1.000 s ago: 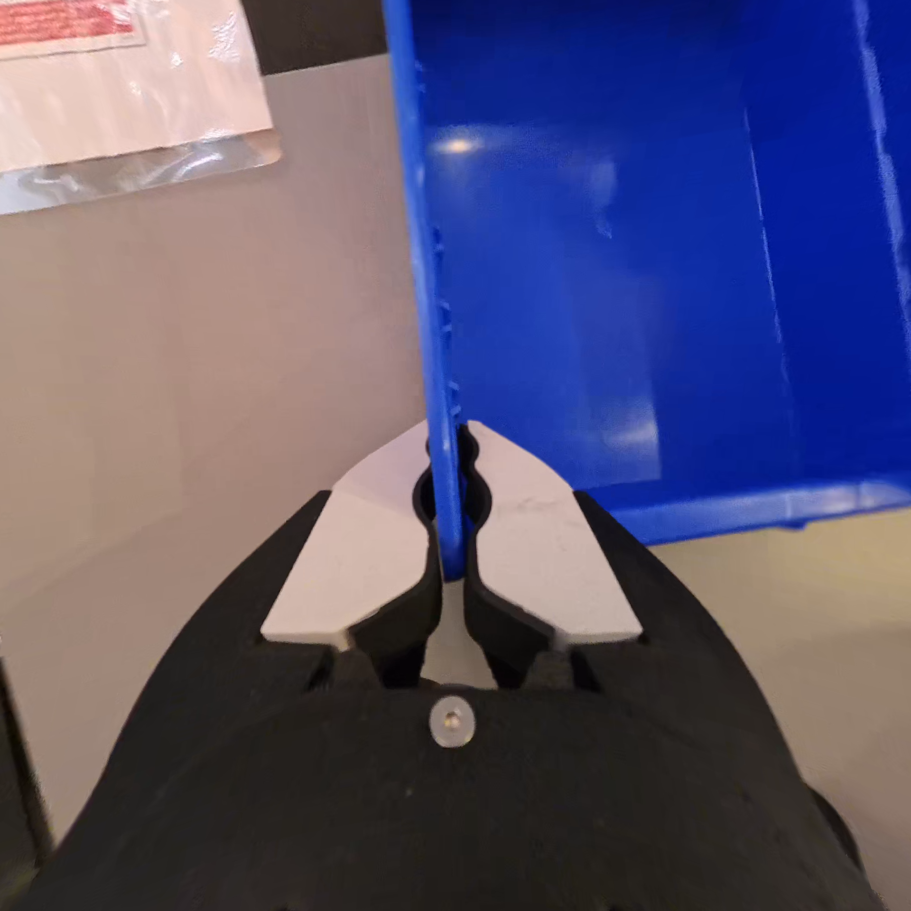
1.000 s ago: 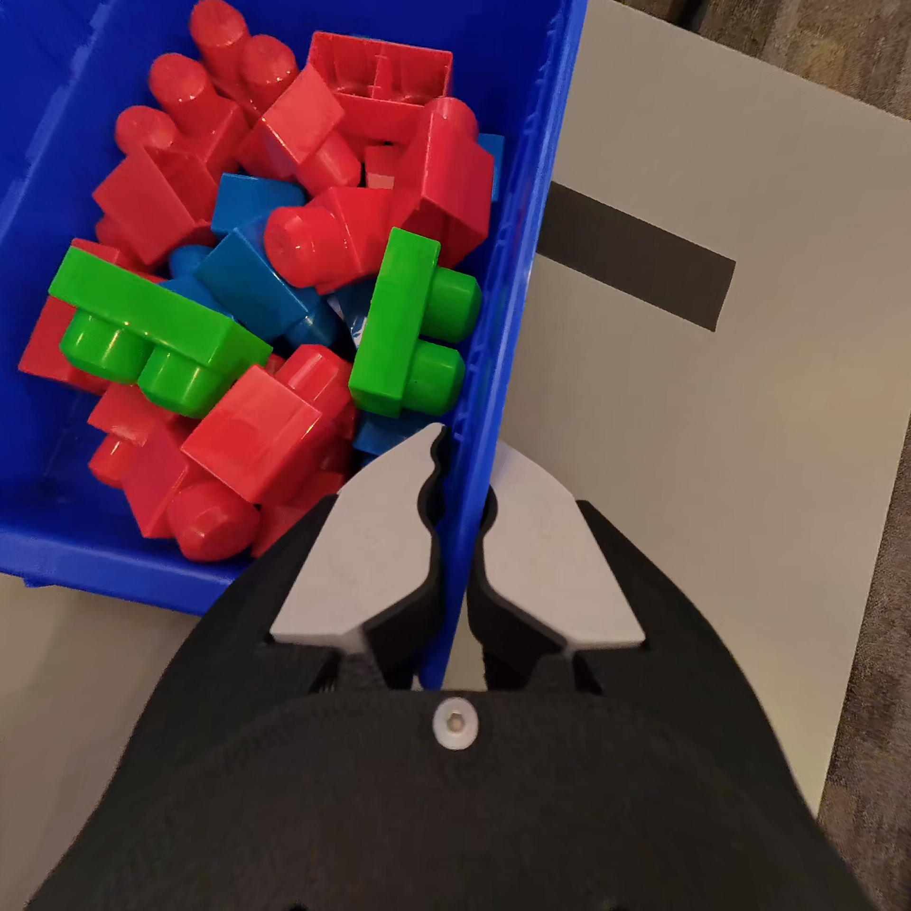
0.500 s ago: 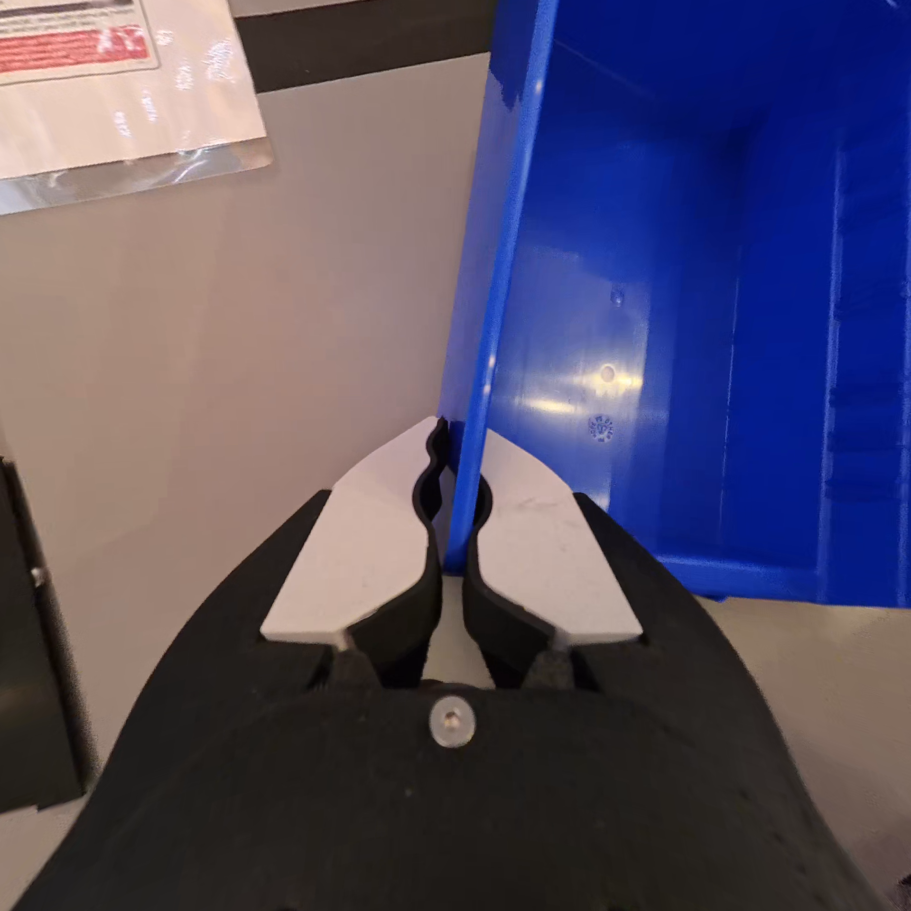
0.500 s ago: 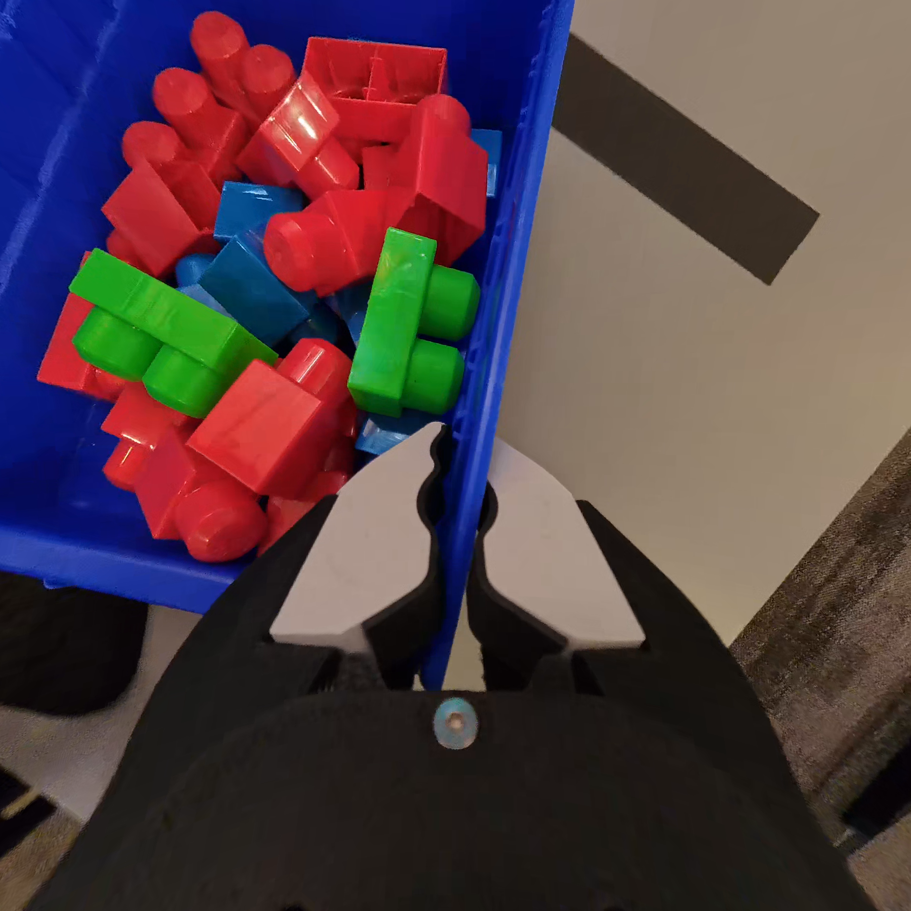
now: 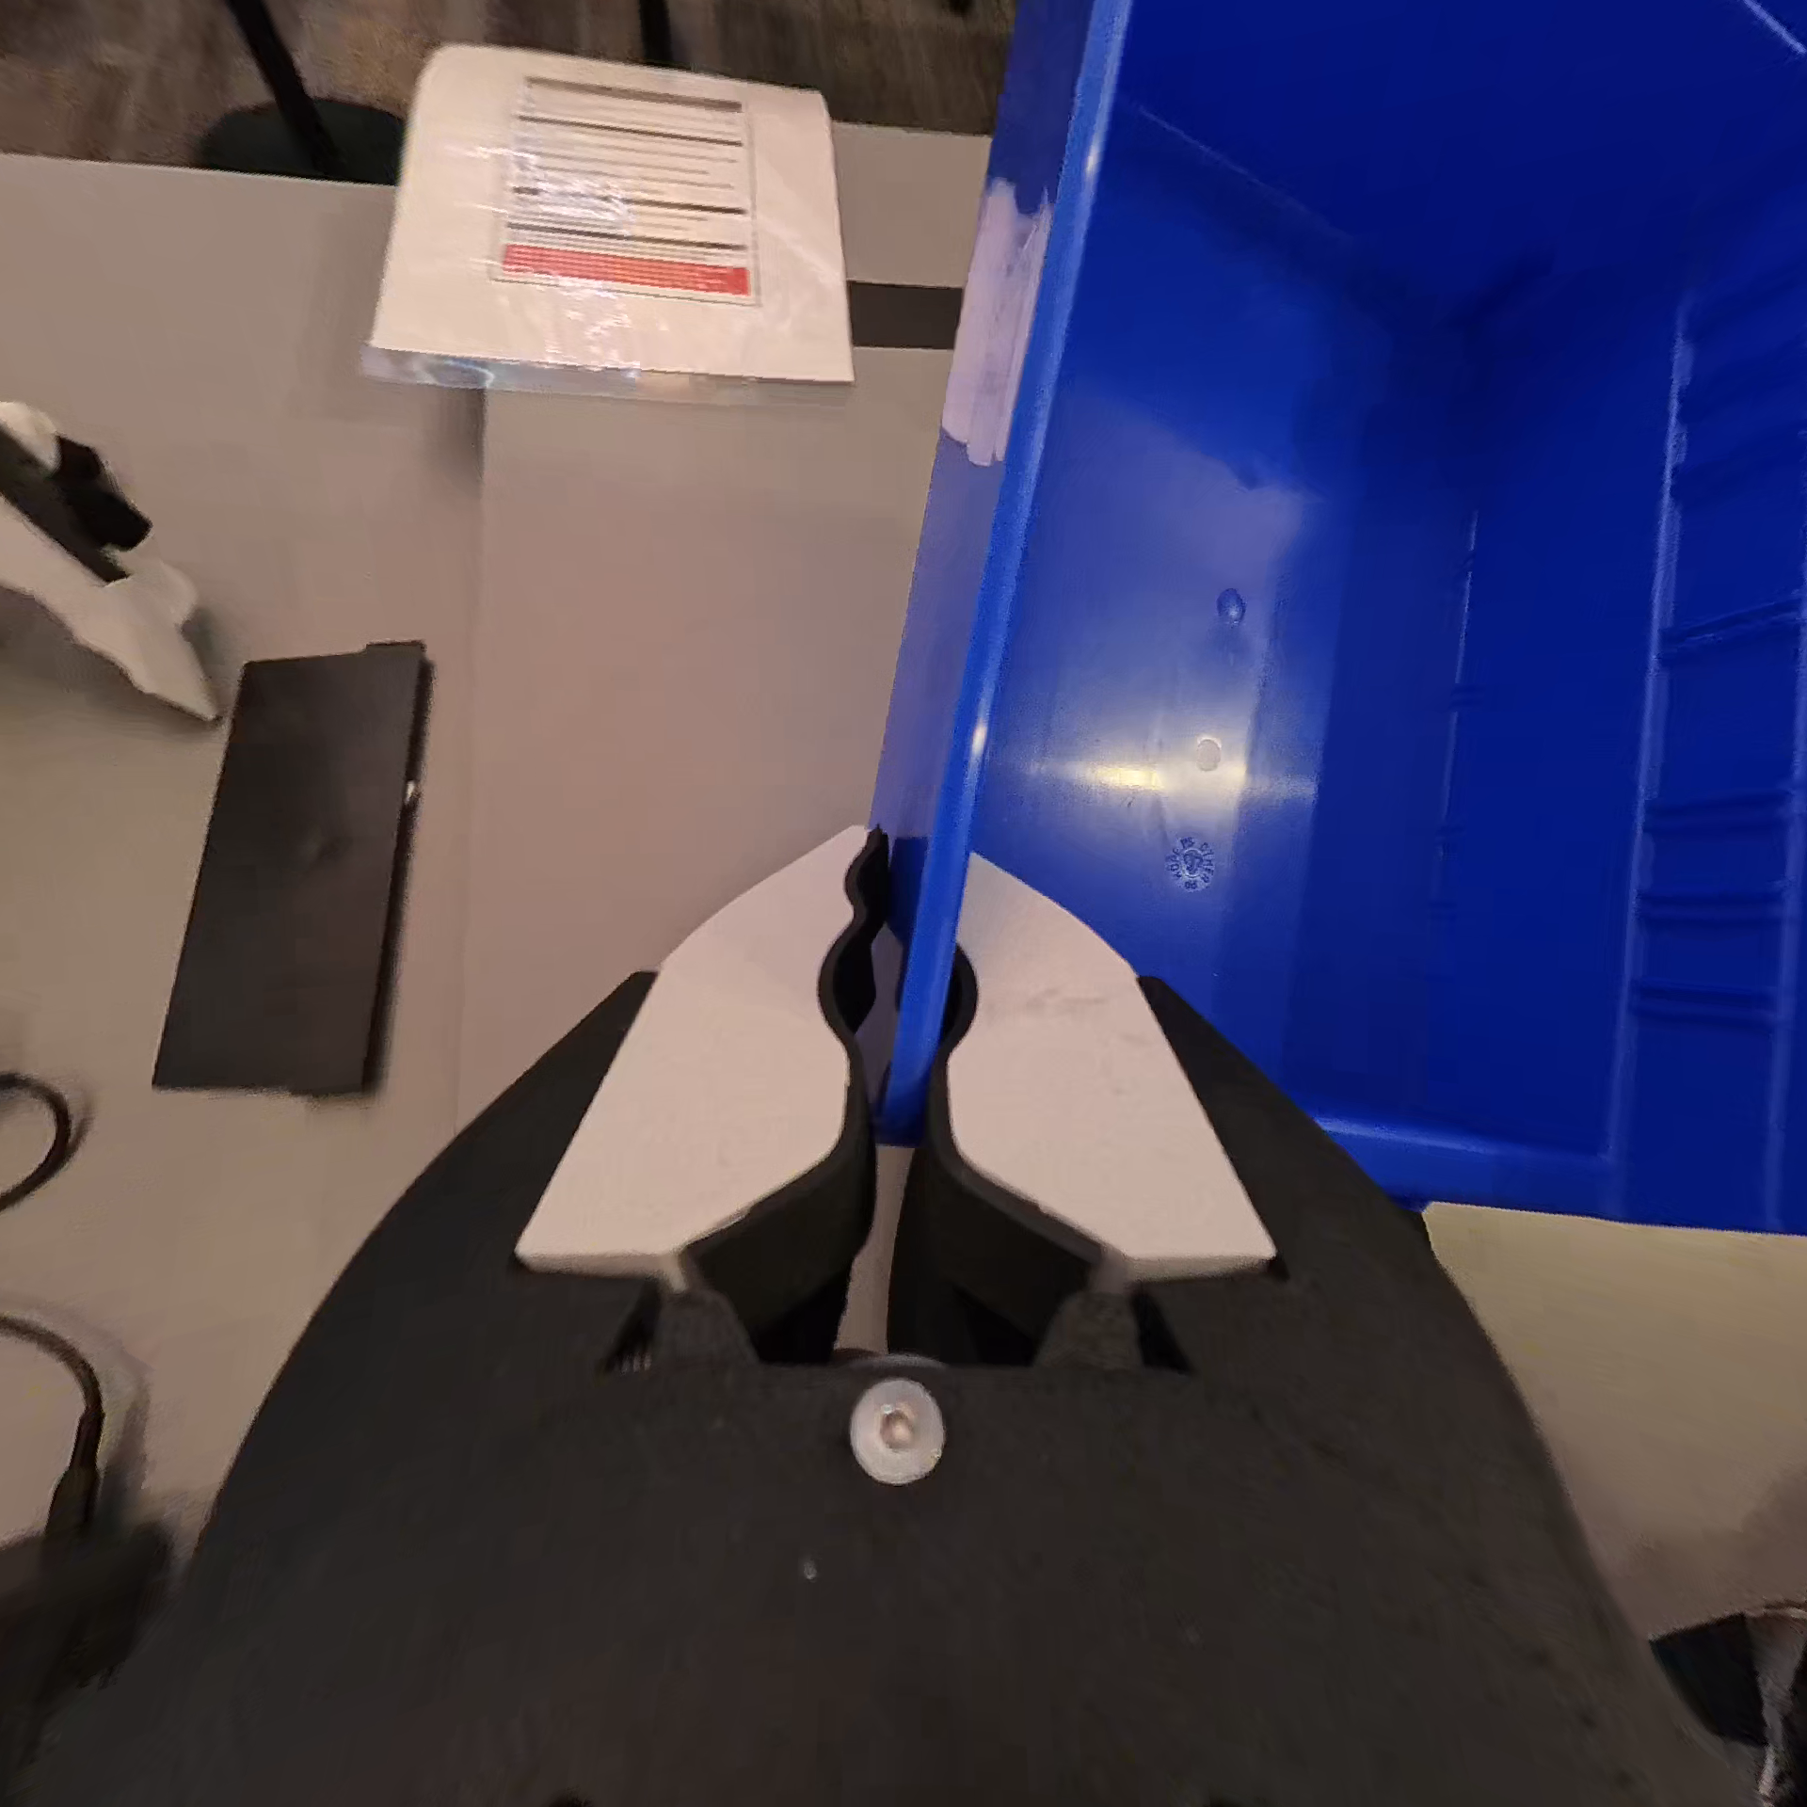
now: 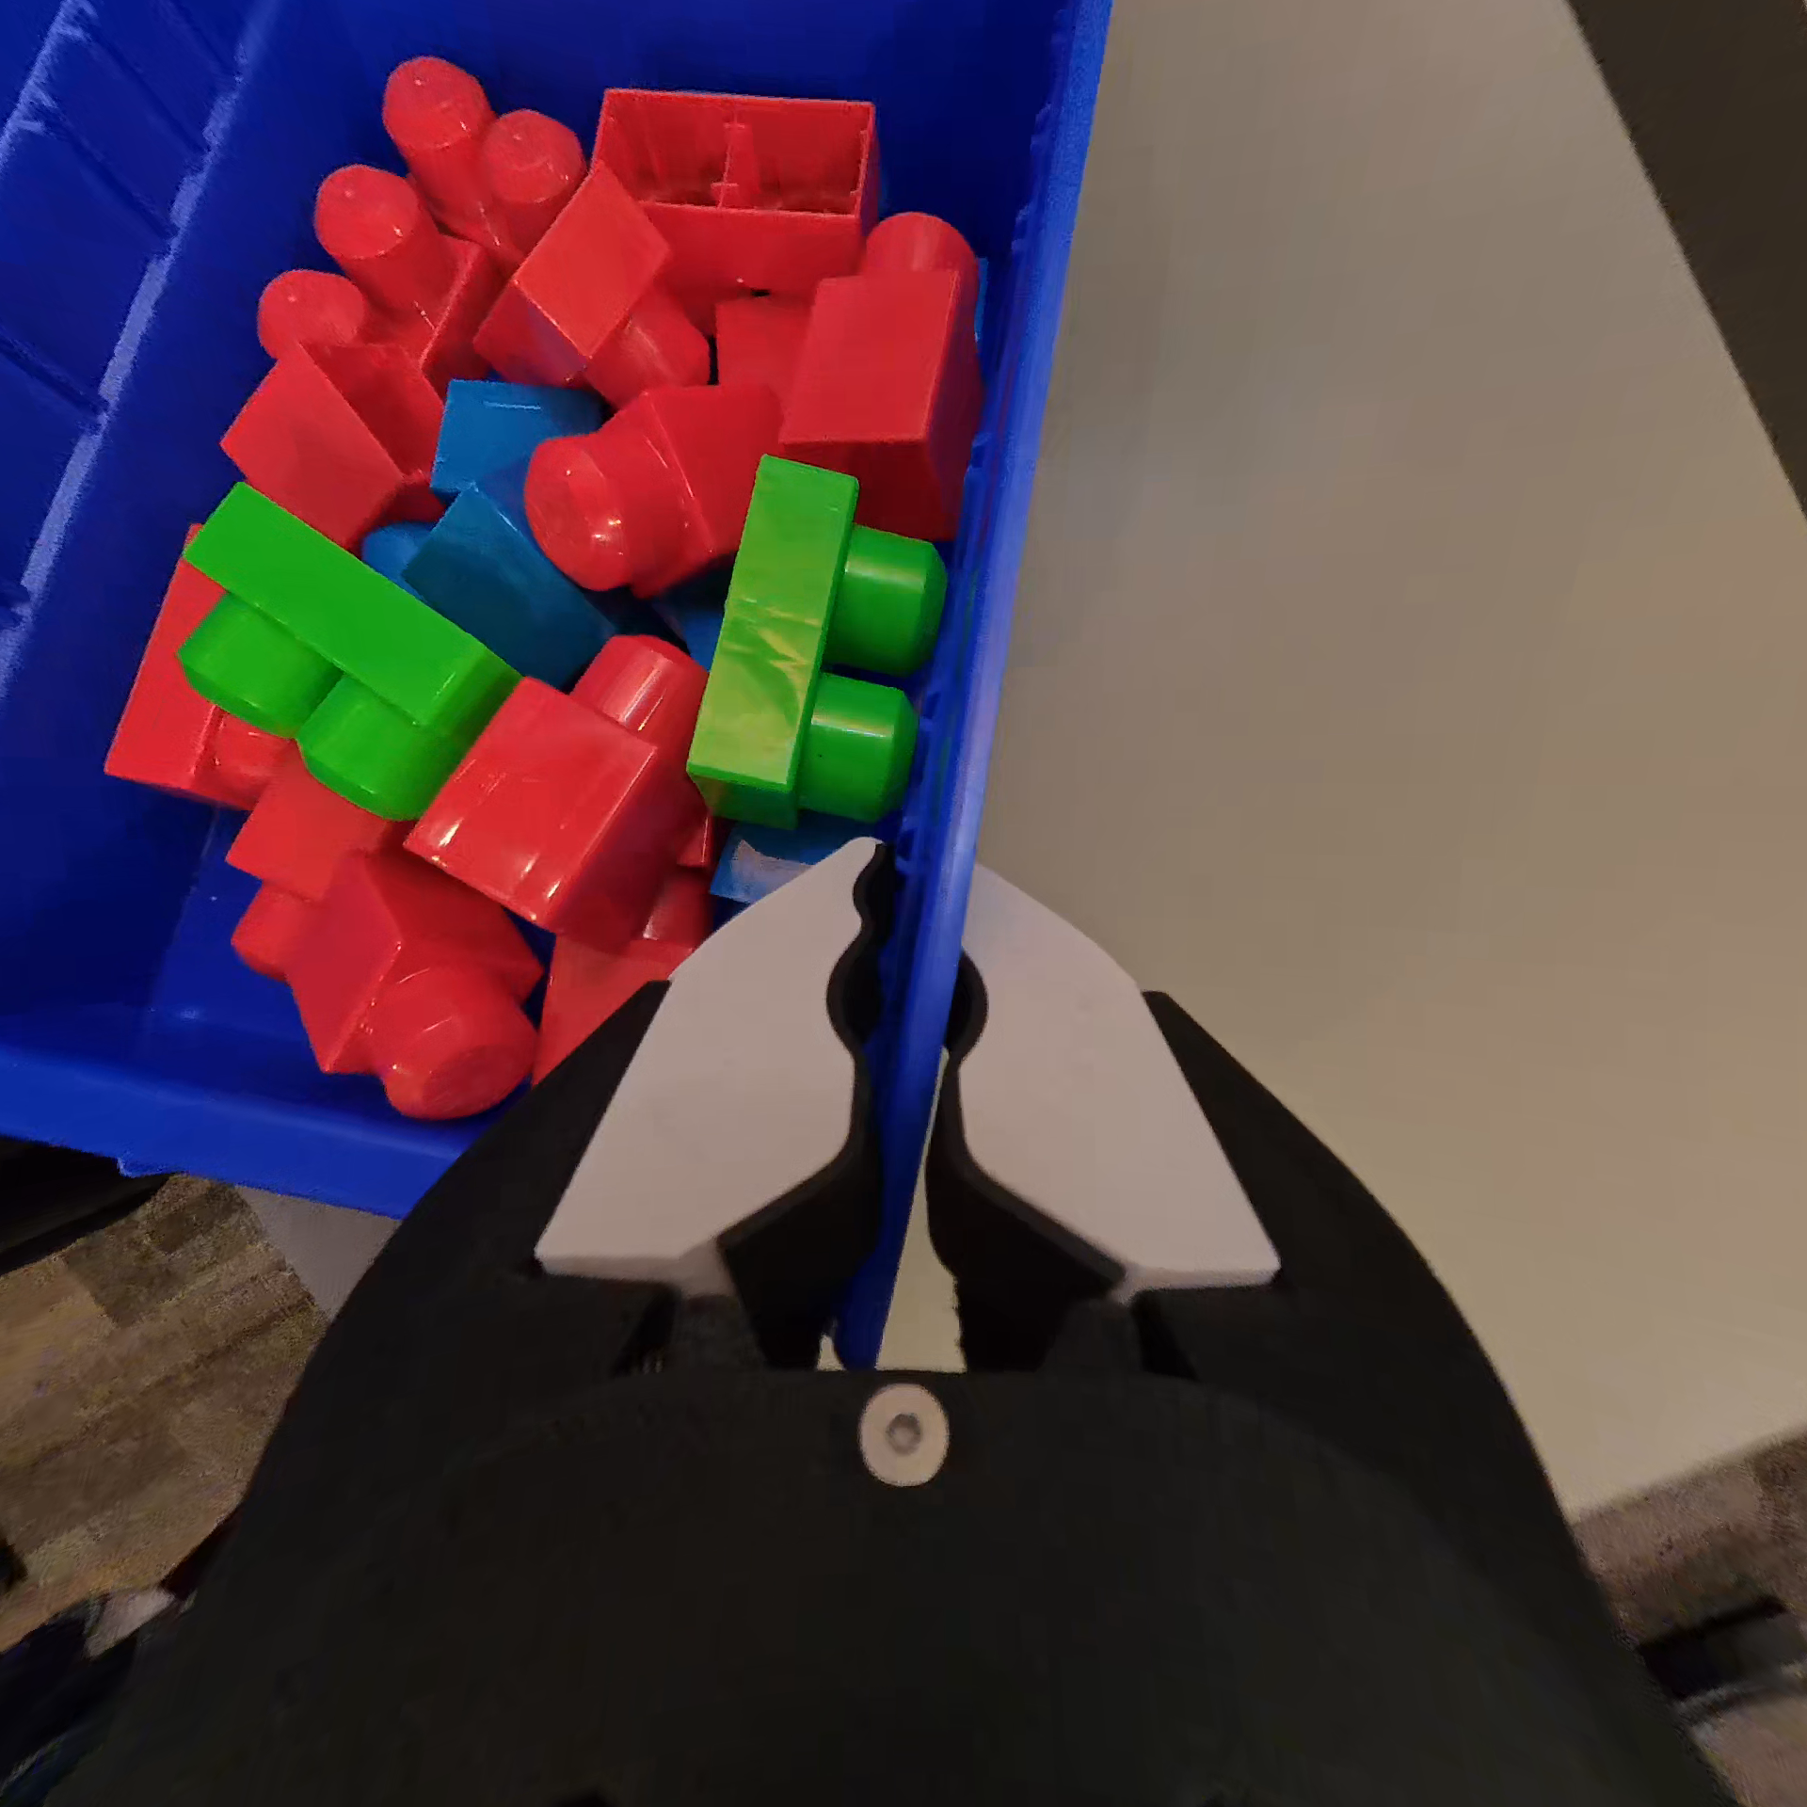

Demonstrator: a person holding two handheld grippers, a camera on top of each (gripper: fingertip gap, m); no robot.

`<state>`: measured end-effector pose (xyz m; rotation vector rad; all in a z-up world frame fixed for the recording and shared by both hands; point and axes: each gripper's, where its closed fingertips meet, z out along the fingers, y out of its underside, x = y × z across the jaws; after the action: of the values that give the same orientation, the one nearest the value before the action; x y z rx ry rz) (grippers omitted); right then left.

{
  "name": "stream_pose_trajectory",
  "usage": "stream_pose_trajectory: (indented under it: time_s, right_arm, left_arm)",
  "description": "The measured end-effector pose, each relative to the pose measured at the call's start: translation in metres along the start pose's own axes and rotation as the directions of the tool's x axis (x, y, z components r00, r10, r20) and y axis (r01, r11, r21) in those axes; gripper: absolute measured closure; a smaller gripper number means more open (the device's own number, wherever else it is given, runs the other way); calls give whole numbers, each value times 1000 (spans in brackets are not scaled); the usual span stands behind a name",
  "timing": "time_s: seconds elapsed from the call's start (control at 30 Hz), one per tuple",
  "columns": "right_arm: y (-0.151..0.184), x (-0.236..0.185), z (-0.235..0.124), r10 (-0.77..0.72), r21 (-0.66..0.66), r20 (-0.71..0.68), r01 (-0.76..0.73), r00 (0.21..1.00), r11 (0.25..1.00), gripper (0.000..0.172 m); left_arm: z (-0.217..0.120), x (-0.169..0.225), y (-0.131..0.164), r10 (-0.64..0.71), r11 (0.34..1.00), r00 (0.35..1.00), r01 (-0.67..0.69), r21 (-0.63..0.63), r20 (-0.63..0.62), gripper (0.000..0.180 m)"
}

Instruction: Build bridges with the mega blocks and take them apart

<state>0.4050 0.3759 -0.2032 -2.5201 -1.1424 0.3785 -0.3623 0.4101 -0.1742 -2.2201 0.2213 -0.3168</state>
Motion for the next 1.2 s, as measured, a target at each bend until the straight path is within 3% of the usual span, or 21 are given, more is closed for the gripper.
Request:
stream_pose_trajectory:
  time_s: [0.17, 0.33, 0.5, 0.7, 0.73, 0.77, 0.8, 0.9, 1.0, 1.1, 1.2]
  right_arm:
    - [-60, -60, 41, -140, 18, 80, 139, 987, 990, 166]
    - [-127, -110, 98, -181, 87, 134, 171, 974, 981, 165]
    - [-176, -148, 142, -171, 162, 122, 150, 978, 975, 165]
    - [-213, -171, 179, -129, 272, 80, 103, 988, 957, 166]
    - [-218, -173, 179, -153, 297, 61, 128, 986, 946, 156]
    - [-223, -170, 173, -182, 325, 11, 169, 983, 931, 128]
    - [-225, -171, 162, -239, 345, -17, 230, 971, 910, 121]
    - [-215, -198, 121, -561, 378, -55, 537, 826, 754, 122]
    - [-177, -248, 113, -859, 292, -24, 826, 511, 483, 127]
    - [-150, -278, 140, -964, 184, -10, 948, 265, 259, 132]
    - [-138, -289, 174, -994, 110, -1, 988, 109, 108, 143]
  left_arm:
    - [-42, -12, 23, -55, 996, 997, 51, 68, 54, 176]
    - [-69, -20, 50, -100, 991, 993, 93, 94, 70, 176]
    - [-84, -33, 69, -130, 986, 988, 120, 114, 85, 176]
    - [-87, -40, 80, -147, 983, 986, 136, 121, 84, 176]
    - [-87, -40, 80, -146, 983, 986, 134, 124, 86, 176]
    - [-87, -40, 80, -144, 983, 986, 132, 129, 89, 176]
    - [-89, -40, 79, -143, 983, 985, 131, 131, 92, 176]
    - [-94, -36, 78, -141, 980, 986, 126, 154, 93, 176]
    - [-97, -30, 78, -147, 976, 986, 131, 176, 83, 176]
    - [-99, -23, 77, -152, 973, 985, 134, 188, 81, 176]
    - [-101, -19, 78, -155, 972, 985, 139, 189, 78, 176]
